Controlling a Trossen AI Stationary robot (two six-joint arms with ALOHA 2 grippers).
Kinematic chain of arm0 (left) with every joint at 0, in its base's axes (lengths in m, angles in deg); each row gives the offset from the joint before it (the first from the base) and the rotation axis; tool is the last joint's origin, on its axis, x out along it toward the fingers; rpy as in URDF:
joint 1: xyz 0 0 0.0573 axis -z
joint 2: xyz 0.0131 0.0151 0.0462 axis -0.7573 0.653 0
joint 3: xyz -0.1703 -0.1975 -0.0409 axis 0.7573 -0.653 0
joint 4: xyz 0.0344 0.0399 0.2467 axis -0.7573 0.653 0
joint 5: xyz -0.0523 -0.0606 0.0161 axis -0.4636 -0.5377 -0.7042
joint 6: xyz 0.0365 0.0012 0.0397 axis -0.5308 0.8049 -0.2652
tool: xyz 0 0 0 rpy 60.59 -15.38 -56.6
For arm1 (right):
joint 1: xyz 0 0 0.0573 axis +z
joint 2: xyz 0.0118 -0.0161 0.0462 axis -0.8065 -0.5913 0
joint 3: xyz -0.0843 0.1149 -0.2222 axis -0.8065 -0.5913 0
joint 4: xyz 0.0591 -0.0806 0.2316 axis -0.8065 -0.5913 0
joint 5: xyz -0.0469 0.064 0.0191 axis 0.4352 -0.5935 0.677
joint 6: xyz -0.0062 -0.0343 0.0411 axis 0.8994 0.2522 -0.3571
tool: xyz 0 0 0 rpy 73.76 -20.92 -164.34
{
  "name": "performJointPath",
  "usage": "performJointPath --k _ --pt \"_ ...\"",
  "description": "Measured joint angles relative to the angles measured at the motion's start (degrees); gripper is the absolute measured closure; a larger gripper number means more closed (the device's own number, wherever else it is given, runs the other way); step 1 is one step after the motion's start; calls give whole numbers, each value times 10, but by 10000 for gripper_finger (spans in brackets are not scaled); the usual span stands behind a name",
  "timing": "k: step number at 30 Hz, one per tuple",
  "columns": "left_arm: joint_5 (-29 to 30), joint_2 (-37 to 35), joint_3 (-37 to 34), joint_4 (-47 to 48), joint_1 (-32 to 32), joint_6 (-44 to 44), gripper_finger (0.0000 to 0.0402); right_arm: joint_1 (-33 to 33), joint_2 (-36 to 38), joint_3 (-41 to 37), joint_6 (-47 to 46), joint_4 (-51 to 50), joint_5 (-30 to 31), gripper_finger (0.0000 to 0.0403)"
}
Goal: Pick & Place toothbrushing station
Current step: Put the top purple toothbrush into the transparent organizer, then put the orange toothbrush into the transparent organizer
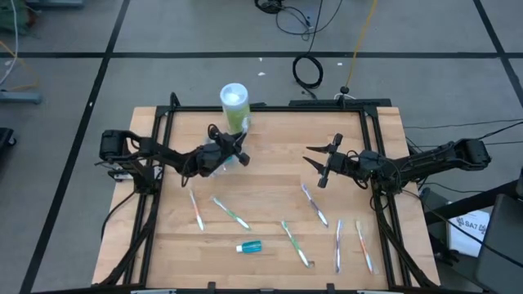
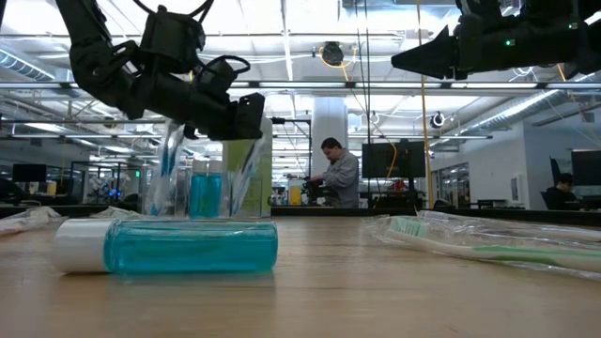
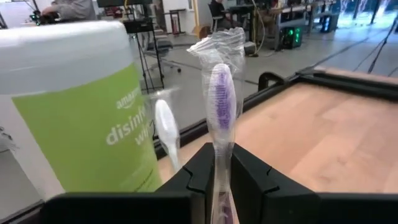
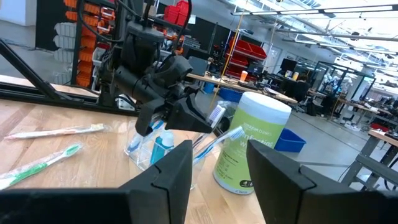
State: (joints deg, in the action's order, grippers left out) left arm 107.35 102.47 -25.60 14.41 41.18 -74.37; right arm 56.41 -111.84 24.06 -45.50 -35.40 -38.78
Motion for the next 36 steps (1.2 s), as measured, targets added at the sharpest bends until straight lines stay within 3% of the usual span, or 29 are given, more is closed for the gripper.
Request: performJointPath --k 5,14,26,30,36 --pt "40 0 0 49 -2 32 353 0 0 0 0 0 0 259" --pt "32 0 0 54 -2 33 349 0 0 0 0 -1 0 259" --pt "46 0 0 89 -2 77 252 0 0 0 -4 -17 0 259" --pt "47 -4 0 74 5 86 244 0 0 0 -6 -17 0 259" --pt "47 -62 18 53 27 9 243 0 0 0 -1 -17 1 259"
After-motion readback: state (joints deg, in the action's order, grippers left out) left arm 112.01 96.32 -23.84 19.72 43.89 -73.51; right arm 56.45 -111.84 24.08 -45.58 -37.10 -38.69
